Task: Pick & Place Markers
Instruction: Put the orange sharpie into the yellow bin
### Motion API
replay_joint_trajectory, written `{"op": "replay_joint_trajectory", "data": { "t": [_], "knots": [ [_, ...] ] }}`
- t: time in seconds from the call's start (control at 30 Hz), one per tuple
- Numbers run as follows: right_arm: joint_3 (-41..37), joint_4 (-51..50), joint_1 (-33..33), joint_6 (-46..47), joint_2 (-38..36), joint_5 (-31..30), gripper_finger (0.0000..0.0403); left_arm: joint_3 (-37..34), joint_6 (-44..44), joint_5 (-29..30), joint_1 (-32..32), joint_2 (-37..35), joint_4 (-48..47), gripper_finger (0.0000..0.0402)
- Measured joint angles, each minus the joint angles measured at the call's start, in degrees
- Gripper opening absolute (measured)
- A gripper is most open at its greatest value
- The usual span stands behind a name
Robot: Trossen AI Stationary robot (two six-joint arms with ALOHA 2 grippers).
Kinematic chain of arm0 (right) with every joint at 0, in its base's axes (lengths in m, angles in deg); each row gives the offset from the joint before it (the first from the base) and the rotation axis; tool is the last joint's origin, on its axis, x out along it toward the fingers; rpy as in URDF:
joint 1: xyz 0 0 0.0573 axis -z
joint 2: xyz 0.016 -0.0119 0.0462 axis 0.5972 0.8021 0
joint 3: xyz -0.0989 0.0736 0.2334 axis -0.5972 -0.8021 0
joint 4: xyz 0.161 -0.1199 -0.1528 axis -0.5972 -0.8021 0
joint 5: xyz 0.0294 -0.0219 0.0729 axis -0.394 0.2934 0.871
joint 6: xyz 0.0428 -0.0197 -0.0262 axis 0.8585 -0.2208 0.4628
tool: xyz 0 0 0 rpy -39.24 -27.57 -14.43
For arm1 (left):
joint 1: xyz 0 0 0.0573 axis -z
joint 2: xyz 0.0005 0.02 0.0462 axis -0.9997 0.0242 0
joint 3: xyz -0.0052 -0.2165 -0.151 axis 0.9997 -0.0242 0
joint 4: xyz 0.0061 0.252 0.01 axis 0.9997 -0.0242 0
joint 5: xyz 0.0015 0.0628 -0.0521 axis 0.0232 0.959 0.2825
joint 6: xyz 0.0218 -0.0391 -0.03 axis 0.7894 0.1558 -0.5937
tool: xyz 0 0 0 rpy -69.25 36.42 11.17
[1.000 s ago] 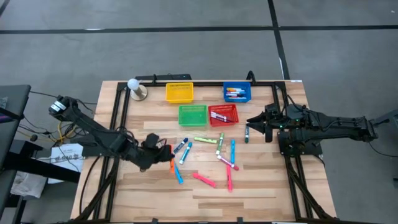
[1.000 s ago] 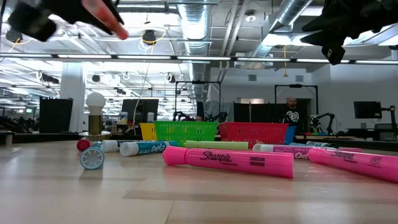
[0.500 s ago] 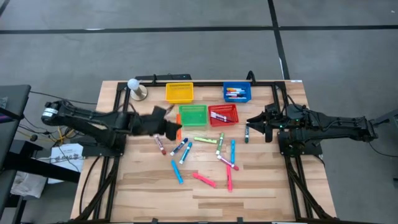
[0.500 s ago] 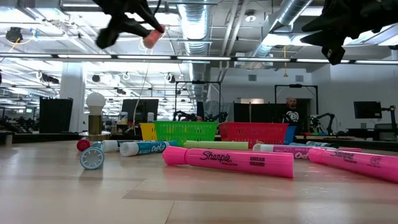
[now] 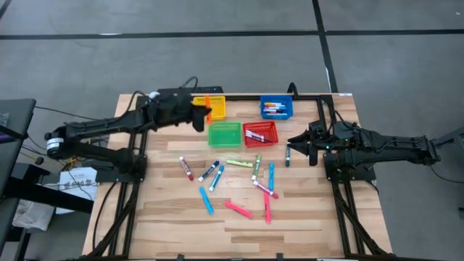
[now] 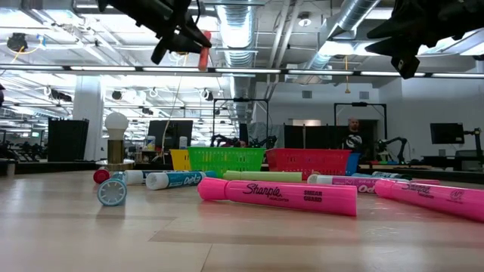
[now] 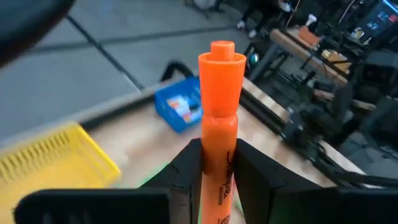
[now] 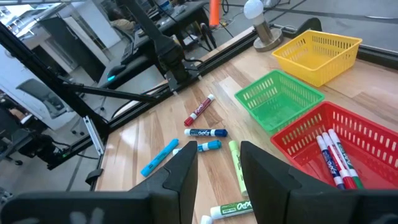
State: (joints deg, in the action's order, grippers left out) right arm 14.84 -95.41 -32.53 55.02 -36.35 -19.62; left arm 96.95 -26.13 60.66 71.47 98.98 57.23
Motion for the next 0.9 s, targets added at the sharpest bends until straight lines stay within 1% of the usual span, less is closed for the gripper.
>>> {"op": "replay_joint_trajectory", "data": {
  "t": [0.13,0.27,0.4,0.67,0.9],
  "knots": [
    [0.00,0.01,0.00,0.01,0.02,0.00,0.0111,0.04,6.93,-2.97,-4.93,0.00,2.71,0.0076],
    [0.00,0.02,0.00,0.02,0.02,0.00,0.0111,0.54,12.81,-3.43,-8.37,0.09,2.78,0.0074],
    [0.00,0.02,0.00,0.02,0.02,-0.02,0.0111,2.56,18.06,-4.14,-11.01,1.58,2.80,0.0076],
    [0.00,0.02,0.00,0.04,0.00,-0.02,0.0111,7.77,26.96,-9.88,-16.65,8.90,1.94,0.0076],
    [0.00,0.02,0.00,0.04,0.02,0.00,0.0111,13.20,33.59,-14.81,-21.29,17.37,-3.67,0.0075]
  ]
}}
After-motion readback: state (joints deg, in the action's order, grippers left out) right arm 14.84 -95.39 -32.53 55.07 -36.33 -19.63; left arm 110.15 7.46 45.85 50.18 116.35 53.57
